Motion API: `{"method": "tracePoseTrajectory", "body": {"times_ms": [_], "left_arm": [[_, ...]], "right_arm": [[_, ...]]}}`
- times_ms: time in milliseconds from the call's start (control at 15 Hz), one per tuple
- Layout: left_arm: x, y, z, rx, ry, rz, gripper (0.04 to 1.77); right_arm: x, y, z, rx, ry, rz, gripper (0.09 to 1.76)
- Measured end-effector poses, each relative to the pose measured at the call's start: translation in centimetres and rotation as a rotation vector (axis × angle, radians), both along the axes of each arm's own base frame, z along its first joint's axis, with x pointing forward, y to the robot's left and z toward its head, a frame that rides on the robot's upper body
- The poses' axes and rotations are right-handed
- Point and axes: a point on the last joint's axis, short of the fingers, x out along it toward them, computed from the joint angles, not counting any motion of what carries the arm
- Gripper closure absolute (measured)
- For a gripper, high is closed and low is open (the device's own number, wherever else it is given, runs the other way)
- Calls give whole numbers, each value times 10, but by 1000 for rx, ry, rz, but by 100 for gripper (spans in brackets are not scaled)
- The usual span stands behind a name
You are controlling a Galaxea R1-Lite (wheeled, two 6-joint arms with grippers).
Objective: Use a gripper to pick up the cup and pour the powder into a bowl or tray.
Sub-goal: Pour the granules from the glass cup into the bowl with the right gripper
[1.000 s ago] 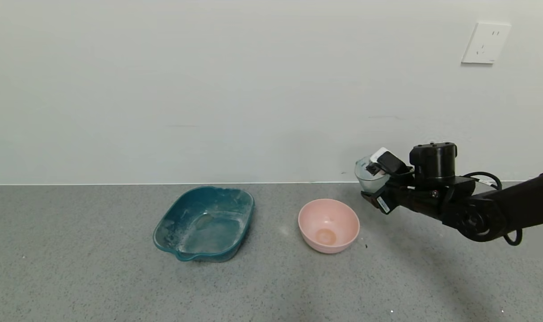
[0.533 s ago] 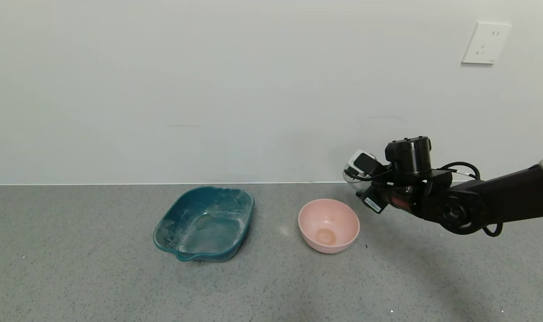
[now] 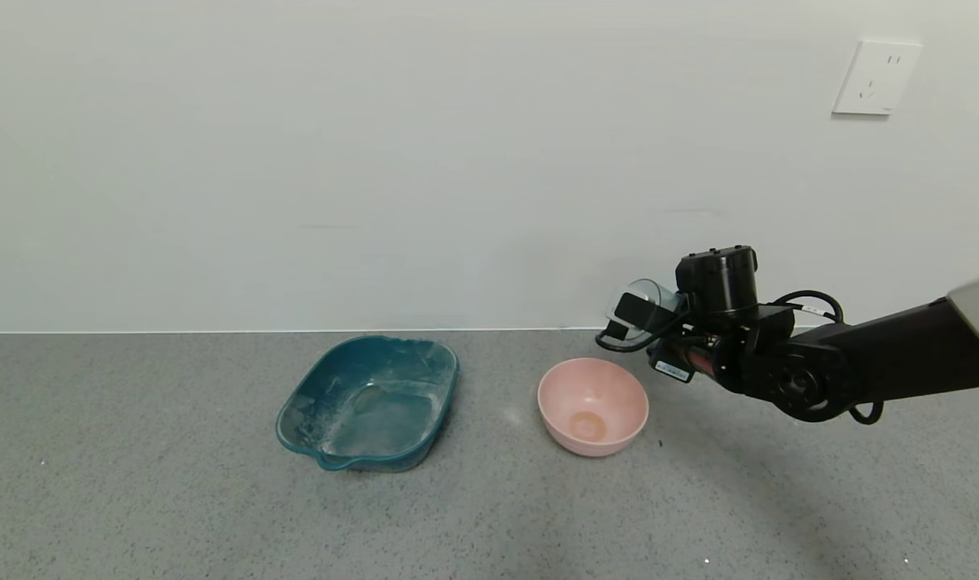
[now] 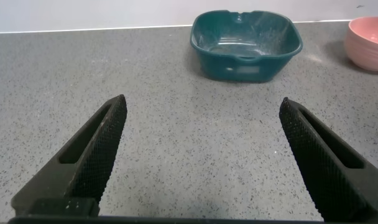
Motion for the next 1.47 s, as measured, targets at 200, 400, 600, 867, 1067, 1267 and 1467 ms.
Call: {"method": "tracePoseTrajectory", "body": {"times_ms": [200,400,600,867,1067,1267,1467], "left_arm": [[0,0,0,0,0,0,5],[0,0,0,0,0,0,5],[0,0,0,0,0,0,5],[0,0,0,1,0,0,5],[0,0,0,0,0,0,5],[0,0,0,0,0,0,5],[0,0,0,0,0,0,5]], "right_arm": [[-1,2,1,-91,-7,13,50],[-2,5,0,-144,-5,41,50],[-5,11,-2,-193,1,78,50],[-10,14,-5,-281,16,125,50],[-13,14,-5,-349,21,156,50],[-16,17,-7,-402,28,187,50],[-20,21,-9,-468,34,208,50]]}}
